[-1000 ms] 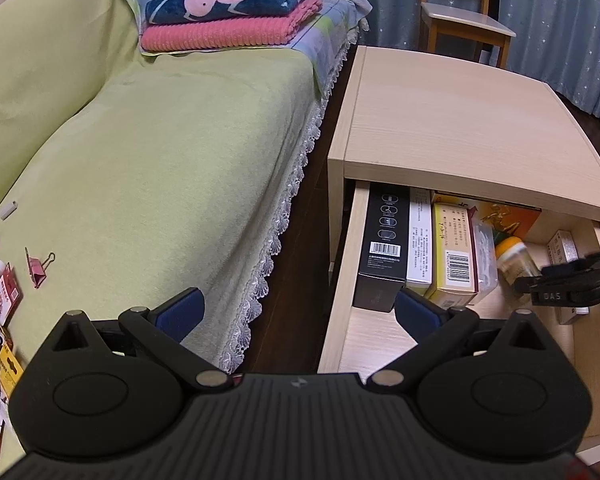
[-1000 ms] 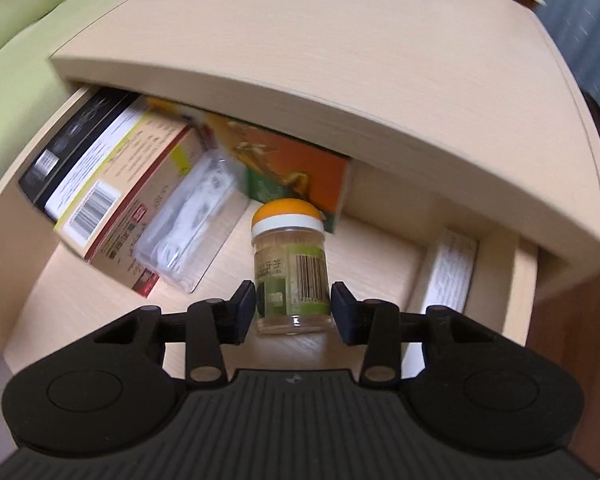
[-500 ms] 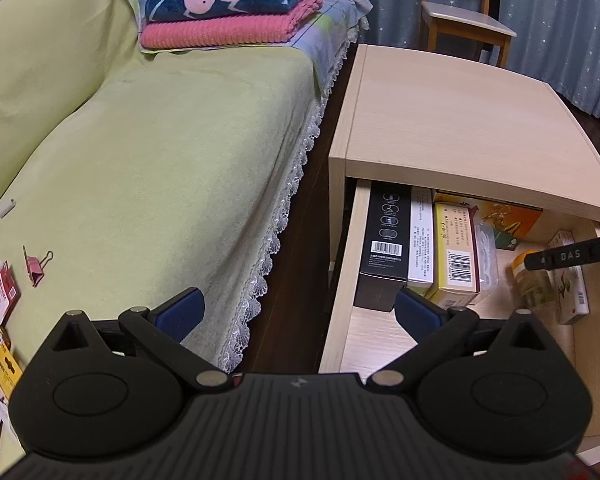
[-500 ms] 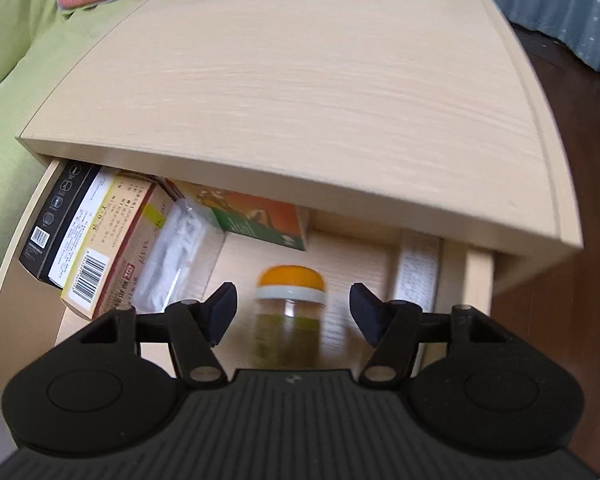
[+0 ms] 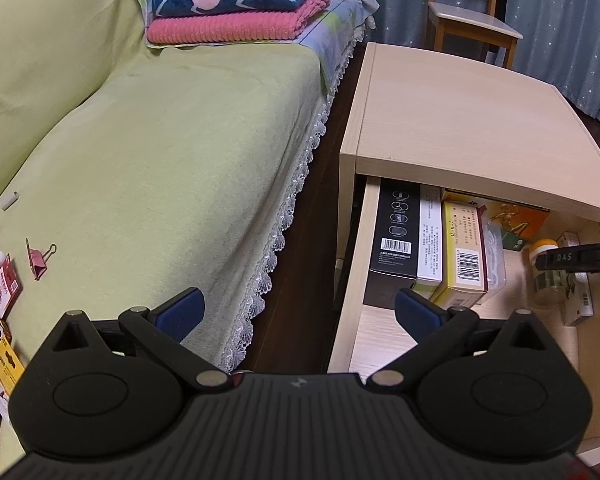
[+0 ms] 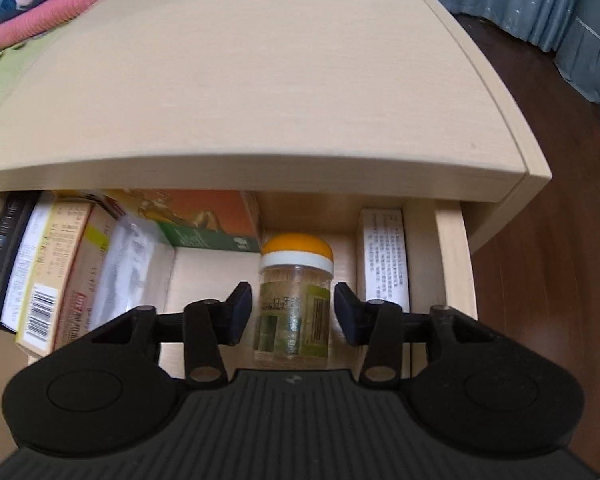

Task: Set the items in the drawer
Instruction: 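Push the bottle with the right gripper toward the drawer's inner corner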

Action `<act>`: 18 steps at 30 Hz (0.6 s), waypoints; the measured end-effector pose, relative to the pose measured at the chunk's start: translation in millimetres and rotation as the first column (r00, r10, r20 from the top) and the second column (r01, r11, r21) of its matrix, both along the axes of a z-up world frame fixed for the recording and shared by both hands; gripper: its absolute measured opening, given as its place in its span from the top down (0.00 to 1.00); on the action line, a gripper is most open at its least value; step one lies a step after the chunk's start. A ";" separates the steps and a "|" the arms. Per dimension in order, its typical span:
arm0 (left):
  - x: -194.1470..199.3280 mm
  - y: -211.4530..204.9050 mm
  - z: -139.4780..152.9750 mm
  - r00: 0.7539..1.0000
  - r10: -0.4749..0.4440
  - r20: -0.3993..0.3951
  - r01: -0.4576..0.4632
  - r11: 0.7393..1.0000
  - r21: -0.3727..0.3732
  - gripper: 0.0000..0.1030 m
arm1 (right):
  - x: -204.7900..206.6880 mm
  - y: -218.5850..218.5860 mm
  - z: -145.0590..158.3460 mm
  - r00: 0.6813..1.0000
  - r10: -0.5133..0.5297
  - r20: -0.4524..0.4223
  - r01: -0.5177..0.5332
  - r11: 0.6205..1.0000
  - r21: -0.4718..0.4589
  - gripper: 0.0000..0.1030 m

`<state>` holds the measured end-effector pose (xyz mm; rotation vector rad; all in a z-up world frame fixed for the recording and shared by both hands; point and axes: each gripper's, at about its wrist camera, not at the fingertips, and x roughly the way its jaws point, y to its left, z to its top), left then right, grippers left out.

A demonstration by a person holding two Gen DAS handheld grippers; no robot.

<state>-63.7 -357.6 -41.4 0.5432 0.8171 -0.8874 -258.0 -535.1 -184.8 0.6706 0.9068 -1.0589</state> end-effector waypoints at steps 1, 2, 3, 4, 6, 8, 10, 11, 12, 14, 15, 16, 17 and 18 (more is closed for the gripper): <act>0.5 0.6 -0.7 1.000 0.004 -0.001 -0.004 1.000 0.001 0.01 | 0.6 6.2 3.2 0.999 0.036 -0.018 -0.036 0.999 -0.033 0.49; 1.5 0.8 -1.4 1.000 0.007 -0.005 -0.007 1.000 0.001 0.01 | 1.2 12.7 6.1 0.996 0.076 -0.040 -0.079 0.995 -0.065 0.49; 2.2 1.0 -2.2 1.000 0.010 -0.009 -0.010 1.000 0.002 0.01 | 2.7 21.1 7.7 0.987 0.144 -0.065 -0.150 0.985 -0.090 0.49; 2.4 0.8 -3.1 1.000 0.010 -0.012 -0.010 1.000 0.003 0.01 | 4.5 30.4 8.7 0.970 0.225 -0.092 -0.234 0.966 -0.109 0.50; 1.4 -0.4 -4.8 1.000 0.005 -0.014 -0.005 1.000 0.005 0.01 | 10.5 49.2 7.8 0.912 0.375 -0.168 -0.399 0.906 -0.141 0.58; -0.6 -1.8 -5.6 1.000 -0.002 -0.015 0.002 1.000 0.005 0.01 | 21.5 66.2 2.1 0.828 0.491 -0.270 -0.540 0.827 -0.154 0.69; -2.3 -2.2 -5.2 1.000 -0.007 -0.015 0.007 1.000 0.004 0.01 | 31.9 76.1 -2.3 0.756 0.556 -0.345 -0.629 0.763 -0.146 0.72; -2.6 -1.5 -4.7 1.000 -0.007 -0.015 0.007 1.000 0.004 0.01 | 36.0 78.6 -4.1 0.728 0.574 -0.374 -0.655 0.744 -0.133 0.73; -2.5 -0.5 -4.2 1.000 -0.006 -0.014 0.006 1.000 0.004 0.01 | 40.2 81.0 -5.8 0.699 0.591 -0.402 -0.680 0.724 -0.118 0.74; -0.7 1.9 -3.6 1.000 0.004 -0.010 -0.004 1.000 0.006 0.01 | 48.5 86.0 -9.4 0.637 0.622 -0.455 -0.727 0.682 -0.086 0.77; 1.1 3.1 -3.8 1.000 0.012 -0.008 -0.011 1.000 0.009 0.01 | 50.9 87.8 -12.7 0.612 0.631 -0.477 -0.743 0.665 -0.075 0.77; 3.0 4.2 -4.2 1.000 0.019 -0.008 -0.019 1.000 0.012 0.01 | 50.8 90.0 -13.9 0.593 0.642 -0.487 -0.758 0.649 -0.067 0.77; 4.9 4.9 -5.0 1.000 0.026 -0.009 -0.026 1.000 0.015 0.01 | 49.9 92.4 -13.6 0.577 0.649 -0.496 -0.771 0.634 -0.068 0.77; 6.6 5.1 -5.9 0.999 0.033 -0.011 -0.032 0.999 0.018 0.01 | 49.1 94.6 -13.3 0.562 0.653 -0.507 -0.783 0.618 -0.073 0.77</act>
